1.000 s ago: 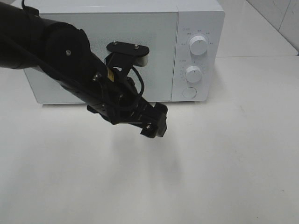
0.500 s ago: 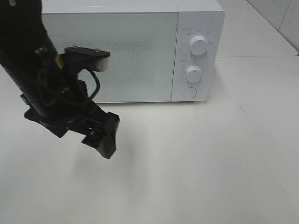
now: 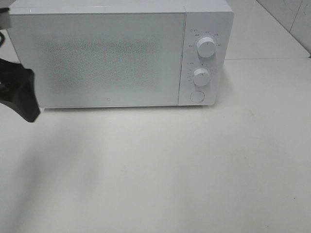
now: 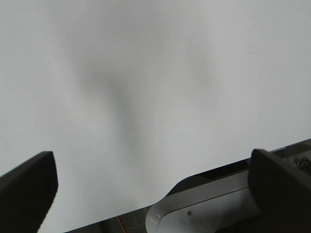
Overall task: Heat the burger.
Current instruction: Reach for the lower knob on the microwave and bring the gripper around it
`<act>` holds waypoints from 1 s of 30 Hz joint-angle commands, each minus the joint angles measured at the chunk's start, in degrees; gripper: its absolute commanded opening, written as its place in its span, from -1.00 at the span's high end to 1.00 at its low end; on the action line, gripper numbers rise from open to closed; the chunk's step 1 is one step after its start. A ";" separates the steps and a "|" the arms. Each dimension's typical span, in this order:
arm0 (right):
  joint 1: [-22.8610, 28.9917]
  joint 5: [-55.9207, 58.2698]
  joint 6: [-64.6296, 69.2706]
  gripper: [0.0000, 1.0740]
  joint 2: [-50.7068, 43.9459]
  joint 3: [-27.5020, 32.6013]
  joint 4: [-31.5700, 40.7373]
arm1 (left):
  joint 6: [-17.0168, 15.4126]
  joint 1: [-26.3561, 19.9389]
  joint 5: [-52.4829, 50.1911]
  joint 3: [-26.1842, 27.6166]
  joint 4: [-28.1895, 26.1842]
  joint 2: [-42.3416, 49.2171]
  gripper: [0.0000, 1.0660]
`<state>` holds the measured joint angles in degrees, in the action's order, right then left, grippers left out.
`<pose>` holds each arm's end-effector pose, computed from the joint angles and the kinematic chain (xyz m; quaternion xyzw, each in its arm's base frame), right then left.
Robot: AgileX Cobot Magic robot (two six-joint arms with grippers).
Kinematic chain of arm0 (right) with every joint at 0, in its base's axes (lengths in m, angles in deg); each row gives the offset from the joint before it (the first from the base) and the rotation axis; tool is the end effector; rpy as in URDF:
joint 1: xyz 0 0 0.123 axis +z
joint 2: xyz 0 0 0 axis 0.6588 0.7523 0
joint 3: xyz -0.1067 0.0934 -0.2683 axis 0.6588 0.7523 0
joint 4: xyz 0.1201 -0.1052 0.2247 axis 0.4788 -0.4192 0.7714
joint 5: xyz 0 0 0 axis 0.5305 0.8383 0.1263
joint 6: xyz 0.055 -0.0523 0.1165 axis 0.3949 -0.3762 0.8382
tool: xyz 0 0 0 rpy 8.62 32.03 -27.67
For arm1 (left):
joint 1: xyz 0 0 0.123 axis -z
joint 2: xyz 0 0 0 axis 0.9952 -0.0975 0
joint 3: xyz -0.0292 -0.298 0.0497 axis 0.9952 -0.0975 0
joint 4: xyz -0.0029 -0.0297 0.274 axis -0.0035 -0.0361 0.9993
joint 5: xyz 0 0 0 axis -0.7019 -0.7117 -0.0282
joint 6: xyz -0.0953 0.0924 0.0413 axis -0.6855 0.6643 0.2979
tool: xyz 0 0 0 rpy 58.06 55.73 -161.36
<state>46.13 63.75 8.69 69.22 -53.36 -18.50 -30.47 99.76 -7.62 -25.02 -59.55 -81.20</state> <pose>0.0428 -0.0107 0.2803 0.0288 0.8294 0.0050 0.5579 0.2823 -0.0972 0.2429 0.1197 0.9868 -0.0801 0.0734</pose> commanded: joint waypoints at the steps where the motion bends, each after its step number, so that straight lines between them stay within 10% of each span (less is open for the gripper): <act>1: -0.34 0.00 0.06 -0.41 -1.38 -0.06 -0.40 | 1.32 -5.79 3.21 0.34 -0.17 3.44 -0.87; 8: -0.34 0.00 0.06 -0.41 -1.38 -0.06 -0.40 | 2.29 -18.05 3.72 -3.84 -2.86 12.55 -0.87; 21: -0.34 0.00 0.06 -0.41 -1.38 -0.06 -0.40 | 2.81 -19.31 3.72 -18.79 -0.92 30.19 -0.87; 30: -0.34 0.00 0.06 -0.41 -1.38 -0.06 -0.40 | 8.94 -19.31 2.23 -27.79 -0.86 46.52 -0.87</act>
<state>46.13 63.75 8.69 69.22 -53.36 -18.50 -22.22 80.79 -4.58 -52.18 -60.18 -35.47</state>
